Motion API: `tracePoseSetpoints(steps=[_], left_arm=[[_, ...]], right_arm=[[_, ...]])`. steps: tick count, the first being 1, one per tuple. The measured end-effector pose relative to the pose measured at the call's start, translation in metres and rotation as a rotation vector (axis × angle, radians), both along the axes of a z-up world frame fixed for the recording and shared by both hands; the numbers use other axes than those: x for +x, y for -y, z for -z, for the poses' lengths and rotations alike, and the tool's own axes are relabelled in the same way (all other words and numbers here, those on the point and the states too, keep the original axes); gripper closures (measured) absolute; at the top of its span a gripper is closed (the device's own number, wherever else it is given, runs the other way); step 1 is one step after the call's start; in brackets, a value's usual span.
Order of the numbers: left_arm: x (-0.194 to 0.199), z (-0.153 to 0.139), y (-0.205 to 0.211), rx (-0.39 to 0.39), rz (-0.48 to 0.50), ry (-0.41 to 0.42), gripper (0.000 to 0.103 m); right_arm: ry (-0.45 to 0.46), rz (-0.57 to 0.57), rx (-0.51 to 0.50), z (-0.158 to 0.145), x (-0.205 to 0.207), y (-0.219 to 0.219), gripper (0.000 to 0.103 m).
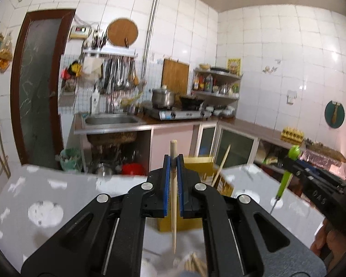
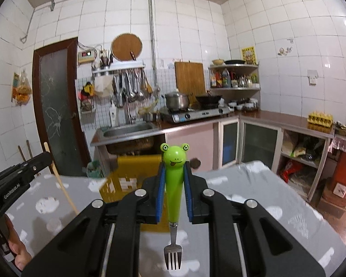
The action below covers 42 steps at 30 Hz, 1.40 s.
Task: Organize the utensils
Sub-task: 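Carry chopstick and frog fork over yellow holder and open both grippers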
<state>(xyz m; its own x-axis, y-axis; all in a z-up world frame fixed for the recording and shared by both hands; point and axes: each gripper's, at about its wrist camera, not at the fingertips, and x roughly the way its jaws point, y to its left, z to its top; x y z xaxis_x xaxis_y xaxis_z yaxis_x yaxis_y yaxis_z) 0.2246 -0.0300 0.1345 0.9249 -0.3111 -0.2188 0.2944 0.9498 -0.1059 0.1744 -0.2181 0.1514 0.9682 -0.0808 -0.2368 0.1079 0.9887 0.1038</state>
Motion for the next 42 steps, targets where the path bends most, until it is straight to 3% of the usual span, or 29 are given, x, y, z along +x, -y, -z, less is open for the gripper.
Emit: tracePoseSetpoints(steps=[7, 13, 19, 25, 30, 31, 33, 35, 42], left_arm=[[0.020, -0.065, 0.014, -0.009, -0.010, 0.125, 0.098], [0.053, -0.084, 0.033, -0.002, -0.023, 0.165, 0.098], [0.090, -0.056, 0.046, 0.021, -0.062, 0.114, 0.098], [0.115, -0.002, 0.049, 0.070, -0.067, -0.004, 0.098], [0.121, 0.023, 0.043, 0.096, -0.073, -0.077, 0.098], [0.120, 0.025, 0.041, 0.103, -0.074, -0.080, 0.092], [0.116, 0.023, 0.039, 0.111, -0.080, -0.086, 0.068], [0.105, 0.017, 0.032, 0.104, -0.093, -0.077, 0.041], [0.053, -0.001, -0.003, 0.067, -0.076, -0.100, 0.005]], right_arm=[[0.044, -0.031, 0.019, -0.040, 0.044, 0.000, 0.087], [0.077, -0.025, 0.034, -0.053, 0.088, -0.002, 0.087], [0.062, -0.020, 0.057, -0.034, 0.127, -0.002, 0.087], [-0.065, -0.007, 0.074, 0.020, 0.146, 0.007, 0.087], [-0.157, -0.019, 0.096, 0.049, 0.150, 0.019, 0.085], [-0.180, -0.023, 0.095, 0.051, 0.150, 0.021, 0.084], [-0.201, -0.022, 0.086, 0.051, 0.144, 0.023, 0.074], [-0.190, -0.013, 0.085, 0.047, 0.130, 0.026, 0.052], [-0.226, -0.032, 0.051, 0.044, 0.070, 0.028, 0.040]])
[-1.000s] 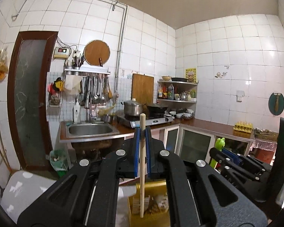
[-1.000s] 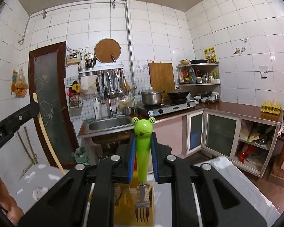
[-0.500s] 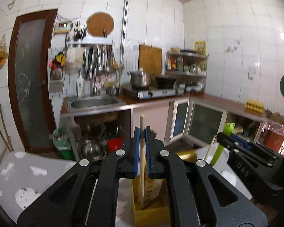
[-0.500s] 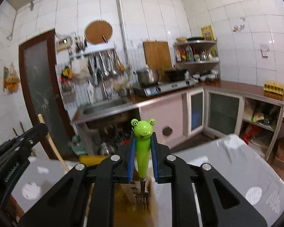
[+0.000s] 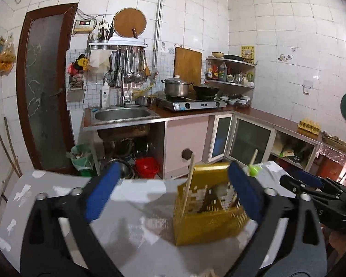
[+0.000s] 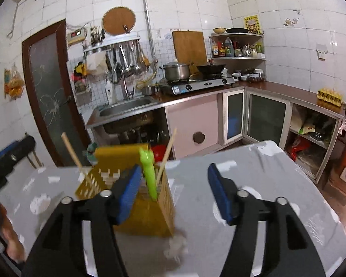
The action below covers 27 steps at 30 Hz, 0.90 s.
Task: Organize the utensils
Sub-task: 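Carry chopstick and frog fork over yellow holder and open both grippers, then return right gripper to table and grasp another wooden chopstick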
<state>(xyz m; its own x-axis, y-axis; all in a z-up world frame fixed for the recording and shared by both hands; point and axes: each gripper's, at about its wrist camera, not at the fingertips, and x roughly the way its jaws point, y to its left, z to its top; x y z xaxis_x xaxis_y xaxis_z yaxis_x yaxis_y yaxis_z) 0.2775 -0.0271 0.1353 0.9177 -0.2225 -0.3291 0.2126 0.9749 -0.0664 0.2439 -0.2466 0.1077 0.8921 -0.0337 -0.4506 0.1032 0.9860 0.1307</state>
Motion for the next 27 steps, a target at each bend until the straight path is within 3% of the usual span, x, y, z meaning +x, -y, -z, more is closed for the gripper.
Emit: tracePoseSetpoints(steps=[6, 14, 20, 27], left_arm=[[-0.032, 0.026, -0.017, 0.030, -0.016, -0.086, 0.005], [-0.040, 0.095, -0.030, 0.055, -0.022, -0.276, 0.005], [-0.041, 0.138, -0.030, 0.068, -0.004, -0.397, 0.005], [-0.038, 0.162, -0.028, 0.058, 0.013, -0.477, 0.005]], right_arm=[[-0.108, -0.029, -0.055, 0.039, -0.039, -0.016, 0.039], [-0.259, -0.051, -0.052, 0.099, -0.060, -0.029, 0.039], [-0.323, -0.091, -0.091, 0.119, -0.062, -0.050, 0.039], [-0.406, -0.144, -0.132, 0.133, -0.049, -0.071, 0.039]])
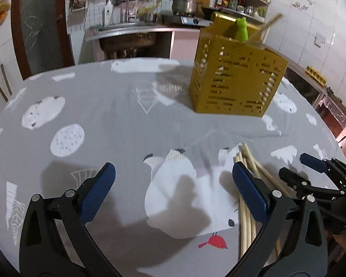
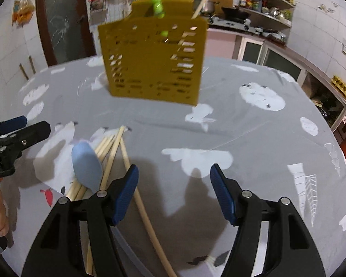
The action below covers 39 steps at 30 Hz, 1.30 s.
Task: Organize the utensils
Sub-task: 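Return right gripper to table and grasp another wooden chopstick, then lift chopstick with right gripper while left gripper reaches toward remaining chopsticks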
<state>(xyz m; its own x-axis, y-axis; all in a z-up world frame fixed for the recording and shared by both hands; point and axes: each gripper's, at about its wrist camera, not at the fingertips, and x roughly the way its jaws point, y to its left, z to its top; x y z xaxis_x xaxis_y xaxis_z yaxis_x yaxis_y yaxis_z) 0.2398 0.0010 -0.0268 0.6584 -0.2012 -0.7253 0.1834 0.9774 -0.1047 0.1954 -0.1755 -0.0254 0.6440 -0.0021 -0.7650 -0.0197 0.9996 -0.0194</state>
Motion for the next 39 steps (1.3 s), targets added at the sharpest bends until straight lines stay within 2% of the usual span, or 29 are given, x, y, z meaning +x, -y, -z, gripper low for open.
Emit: tracePoseSetpoints(steps=[5, 9, 12, 14, 16, 23, 30, 39], left_arm=[[0.005, 0.008, 0.001, 0.026, -0.007, -0.031, 0.005], [0.006, 0.014, -0.001, 0.036, -0.007, -0.051, 0.005], [0.008, 0.021, -0.001, 0.041, -0.003, -0.087, 0.005], [0.008, 0.026, 0.001, 0.042, 0.007, -0.108, 0.005], [0.008, 0.029, 0.003, 0.049, 0.015, -0.122, 0.005], [0.008, 0.032, 0.020, 0.065, 0.058, -0.148, 0.005], [0.006, 0.033, 0.043, 0.113, 0.095, -0.135, 0.005], [0.009, 0.028, 0.049, 0.084, 0.105, -0.125, 0.005]], right_arm=[[-0.030, -0.039, -0.022, 0.007, 0.007, -0.014, 0.041], [-0.055, -0.062, -0.031, 0.011, 0.014, -0.023, 0.053], [-0.061, -0.074, -0.013, 0.010, 0.018, -0.026, 0.072], [-0.058, -0.067, -0.011, 0.008, 0.019, -0.025, 0.091], [-0.056, -0.045, 0.005, 0.007, 0.019, -0.020, 0.094], [-0.060, 0.044, 0.027, 0.006, 0.014, 0.012, 0.097], [-0.064, 0.103, 0.061, 0.005, 0.008, 0.041, 0.097], [-0.063, 0.110, 0.093, 0.006, 0.004, 0.051, 0.096]])
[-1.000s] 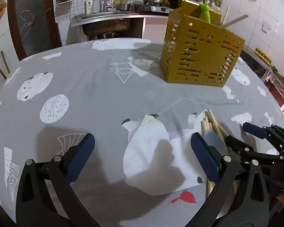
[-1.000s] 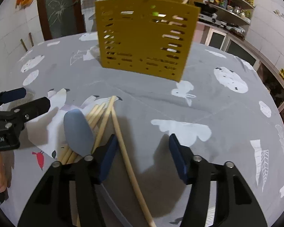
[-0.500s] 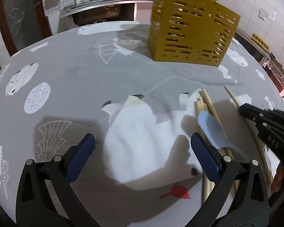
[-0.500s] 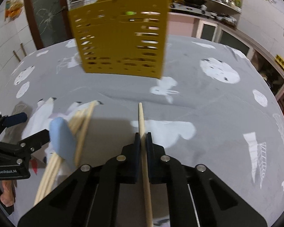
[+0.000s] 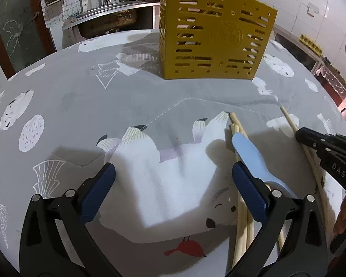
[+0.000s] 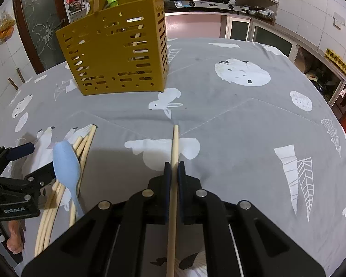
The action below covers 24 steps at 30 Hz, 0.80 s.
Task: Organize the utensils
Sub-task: 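Lift chopstick with right gripper while left gripper reaches toward remaining chopsticks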
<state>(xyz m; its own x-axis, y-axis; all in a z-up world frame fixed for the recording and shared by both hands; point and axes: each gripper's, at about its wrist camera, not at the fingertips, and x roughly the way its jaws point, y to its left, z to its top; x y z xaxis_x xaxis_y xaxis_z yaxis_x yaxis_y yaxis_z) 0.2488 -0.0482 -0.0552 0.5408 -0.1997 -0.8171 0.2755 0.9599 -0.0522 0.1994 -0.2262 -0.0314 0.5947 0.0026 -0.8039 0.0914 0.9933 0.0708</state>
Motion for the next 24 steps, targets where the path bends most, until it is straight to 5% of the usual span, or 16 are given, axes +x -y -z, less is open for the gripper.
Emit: tracePoseSetpoints(steps=[24], left_arm=[[0.008, 0.005, 0.037, 0.033, 0.043, -0.026, 0.011]], right_arm=[[-0.015, 0.024, 0.004, -0.002, 0.011, 0.010, 0.095]])
